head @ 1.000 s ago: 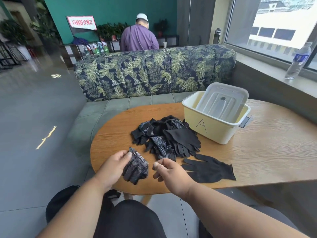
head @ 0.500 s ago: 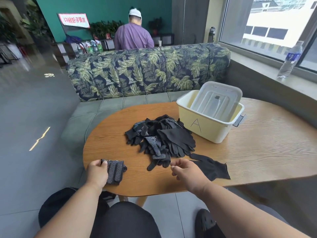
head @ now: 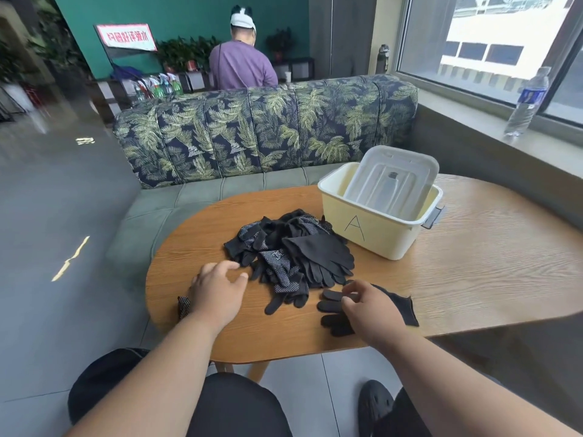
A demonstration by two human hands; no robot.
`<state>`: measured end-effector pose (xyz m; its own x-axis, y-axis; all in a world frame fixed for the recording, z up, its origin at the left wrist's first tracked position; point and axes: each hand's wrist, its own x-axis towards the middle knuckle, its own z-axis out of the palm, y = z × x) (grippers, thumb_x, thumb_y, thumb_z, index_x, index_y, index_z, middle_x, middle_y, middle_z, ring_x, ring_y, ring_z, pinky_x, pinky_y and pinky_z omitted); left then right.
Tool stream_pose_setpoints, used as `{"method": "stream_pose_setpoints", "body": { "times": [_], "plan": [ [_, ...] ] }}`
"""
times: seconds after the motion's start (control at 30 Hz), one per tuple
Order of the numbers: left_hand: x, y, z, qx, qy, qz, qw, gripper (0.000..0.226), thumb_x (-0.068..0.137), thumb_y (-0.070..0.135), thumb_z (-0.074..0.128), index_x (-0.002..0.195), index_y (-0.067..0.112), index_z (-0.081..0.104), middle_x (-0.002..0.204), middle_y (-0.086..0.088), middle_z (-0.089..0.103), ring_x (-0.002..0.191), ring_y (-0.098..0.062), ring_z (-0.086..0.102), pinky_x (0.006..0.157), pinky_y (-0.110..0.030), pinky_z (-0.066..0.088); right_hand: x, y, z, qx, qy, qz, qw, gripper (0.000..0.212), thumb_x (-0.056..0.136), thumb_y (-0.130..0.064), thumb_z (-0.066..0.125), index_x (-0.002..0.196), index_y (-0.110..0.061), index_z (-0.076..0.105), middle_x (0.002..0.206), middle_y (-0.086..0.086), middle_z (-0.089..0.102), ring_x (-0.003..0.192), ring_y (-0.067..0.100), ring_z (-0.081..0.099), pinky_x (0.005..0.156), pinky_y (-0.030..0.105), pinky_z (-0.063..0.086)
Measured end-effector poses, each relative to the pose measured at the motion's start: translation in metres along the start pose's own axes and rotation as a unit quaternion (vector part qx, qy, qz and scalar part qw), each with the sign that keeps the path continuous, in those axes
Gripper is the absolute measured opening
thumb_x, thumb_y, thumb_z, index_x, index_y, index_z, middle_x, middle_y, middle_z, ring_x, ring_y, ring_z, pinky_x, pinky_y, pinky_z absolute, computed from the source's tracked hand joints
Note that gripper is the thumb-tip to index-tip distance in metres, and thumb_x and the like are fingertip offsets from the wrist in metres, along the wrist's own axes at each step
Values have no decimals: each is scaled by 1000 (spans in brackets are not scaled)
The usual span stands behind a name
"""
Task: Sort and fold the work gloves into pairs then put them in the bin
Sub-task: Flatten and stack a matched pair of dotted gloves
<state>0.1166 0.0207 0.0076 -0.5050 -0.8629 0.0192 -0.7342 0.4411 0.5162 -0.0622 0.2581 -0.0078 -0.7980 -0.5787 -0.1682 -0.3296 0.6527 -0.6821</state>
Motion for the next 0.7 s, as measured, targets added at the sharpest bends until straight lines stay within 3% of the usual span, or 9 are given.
{"method": "stream_pose_setpoints", "body": {
  "times": [0.1,0.23,0.3,0.4,0.47,0.53,0.6,0.7],
  "plan": [
    [12,21,15,-23,-62,70,995,33,97,42,59,130,37,60,144,4,47,135,-27,41,115,-42,34,2,6,-6,-13,16,13,1000,32,94,-30,53,125,-33,61,83,-11,69,71,8,65,56,27,44],
    [25,39,31,-73,-87,47,992,73,93,27,62,156,39,26,158,-4,36,144,-31,34,120,-48,32,3,14,-16,-15,28,38,999,32,93,-29,50,123,-32,58,82,-8,67,75,12,65,65,31,53],
    [31,43,39,-36,-91,48,994,78,94,17,59,159,40,22,159,-5,33,144,-34,34,119,-48,32,3,19,-19,-18,34,45,998,30,94,-28,50,123,-31,57,81,-6,66,76,15,65,69,34,55],
    [39,42,49,5,-75,65,995,57,98,18,55,149,38,44,150,-5,42,136,-34,41,114,-44,37,5,25,-21,-21,49,53,997,32,94,-27,51,125,-29,57,82,-8,61,77,13,61,74,34,55],
    [45,37,53,-6,-47,70,996,25,99,24,59,120,36,65,134,-3,54,124,-31,51,106,-41,43,5,27,-21,-28,55,57,996,33,94,-27,52,126,-28,57,82,-8,59,75,13,59,73,34,53],
    [48,32,53,-34,-16,58,998,10,97,26,62,97,35,68,120,1,64,107,-26,60,95,-38,50,4,27,-20,-39,51,60,996,34,93,-28,52,127,-29,57,83,-7,60,76,15,59,69,33,48],
    [47,29,52,-71,2,36,997,10,97,23,63,97,32,68,111,4,71,100,-22,65,90,-36,53,3,27,-20,-51,45,64,996,34,92,-31,51,126,-31,56,86,-7,62,82,20,60,70,33,46],
    [46,27,52,-110,-2,-4,994,28,94,23,64,121,27,60,107,1,73,99,-25,67,86,-36,53,4,27,-19,-58,46,61,995,33,93,-33,51,126,-31,56,82,-10,62,77,14,59,65,31,44]
  ]
}}
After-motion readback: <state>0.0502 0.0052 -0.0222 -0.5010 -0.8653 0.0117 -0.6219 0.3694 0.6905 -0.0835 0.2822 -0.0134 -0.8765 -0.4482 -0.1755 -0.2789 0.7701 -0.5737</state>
